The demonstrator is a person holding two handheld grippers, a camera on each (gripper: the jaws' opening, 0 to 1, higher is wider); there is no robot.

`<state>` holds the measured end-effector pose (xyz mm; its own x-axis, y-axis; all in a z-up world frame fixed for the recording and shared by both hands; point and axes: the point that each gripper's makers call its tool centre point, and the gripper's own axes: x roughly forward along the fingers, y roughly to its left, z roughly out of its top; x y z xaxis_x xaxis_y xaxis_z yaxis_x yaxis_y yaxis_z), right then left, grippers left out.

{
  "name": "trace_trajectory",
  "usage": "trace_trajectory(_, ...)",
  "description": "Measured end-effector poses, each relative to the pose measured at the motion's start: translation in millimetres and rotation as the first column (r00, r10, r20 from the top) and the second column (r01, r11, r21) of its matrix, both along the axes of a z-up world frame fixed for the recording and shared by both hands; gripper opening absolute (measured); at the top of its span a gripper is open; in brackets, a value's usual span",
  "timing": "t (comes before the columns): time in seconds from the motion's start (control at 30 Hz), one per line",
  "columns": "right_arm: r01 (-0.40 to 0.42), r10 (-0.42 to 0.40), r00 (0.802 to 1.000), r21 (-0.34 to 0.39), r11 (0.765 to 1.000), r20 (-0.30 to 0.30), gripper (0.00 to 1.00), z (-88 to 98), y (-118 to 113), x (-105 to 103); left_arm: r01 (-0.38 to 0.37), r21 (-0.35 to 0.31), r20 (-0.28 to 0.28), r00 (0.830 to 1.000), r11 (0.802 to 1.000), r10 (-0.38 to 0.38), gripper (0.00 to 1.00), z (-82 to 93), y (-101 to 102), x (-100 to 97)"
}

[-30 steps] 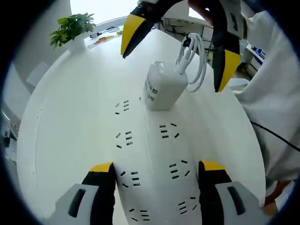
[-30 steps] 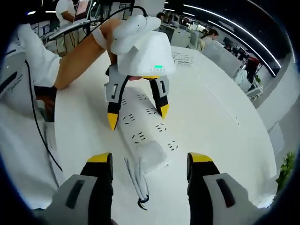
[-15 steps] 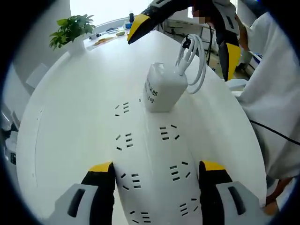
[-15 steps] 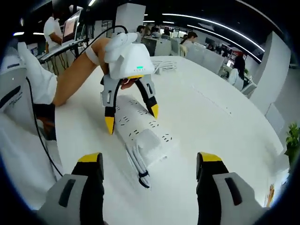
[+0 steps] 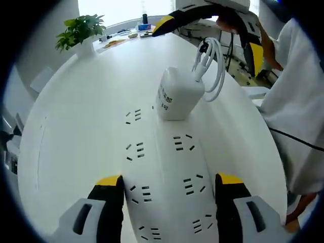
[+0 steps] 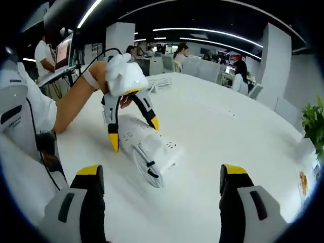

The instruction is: Straighten the power strip on the desk, plug the charger into it

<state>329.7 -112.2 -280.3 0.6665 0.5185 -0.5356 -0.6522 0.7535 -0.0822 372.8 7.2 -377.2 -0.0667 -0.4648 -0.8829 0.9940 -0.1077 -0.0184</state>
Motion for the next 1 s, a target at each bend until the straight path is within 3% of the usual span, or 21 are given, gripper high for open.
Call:
trace_trajectory(0.13, 0.004, -0.004, 1.000, -0.003, 1.000, 0.030, 0.96, -0.3, -2.7, -4.5, 0.008, -0.009, -0.003, 1.000, 1.000, -0.008, 0.76, -0.4, -0.7, 1.5)
trace_trajectory(0.43, 0.036, -0.037, 0.999, 0.039, 0.999, 0.029, 0.97, -1.4, -12.8, -5.8, 0.027, -0.040, 0.003, 1.000, 0.999, -0.027, 0.74, 0.9, -1.2, -1.8)
trace_trajectory(0.53, 0.004, -0.001, 0.996, -0.029, 1.000, 0.090, 0.97, -1.1, -12.6, -2.3, -0.029, -0.042, -0.007, 1.000, 0.999, 0.029, 0.74, 0.7, -1.9, 0.8)
trace_trajectory(0.63, 0.009, -0.006, 0.997, -0.042, 0.999, 0.076, 0.97, -6.7, -13.3, -0.6, -0.039, -0.065, -0.009, 0.999, 0.997, 0.038, 0.74, 0.8, -3.8, 2.3)
trace_trajectory(0.77, 0.010, -0.010, 0.999, -0.004, 1.000, 0.053, 0.97, -9.0, -12.9, -0.4, -0.049, -0.095, 0.001, 0.999, 0.994, 0.049, 0.73, 2.0, -4.3, 3.3)
trace_trajectory(0.87, 0.016, -0.018, 0.999, 0.028, 0.999, 0.043, 0.97, -8.7, -14.1, 0.1, -0.104, -0.151, -0.007, 0.995, 0.983, 0.104, 0.75, 2.0, -6.7, 4.8)
trace_trajectory(1.0, 0.024, -0.026, 0.999, 0.054, 0.998, 0.031, 0.97, -11.7, -18.0, 1.8, -0.171, -0.150, -0.002, 0.985, 0.974, 0.173, 0.83, 0.9, 1.9, 6.2)
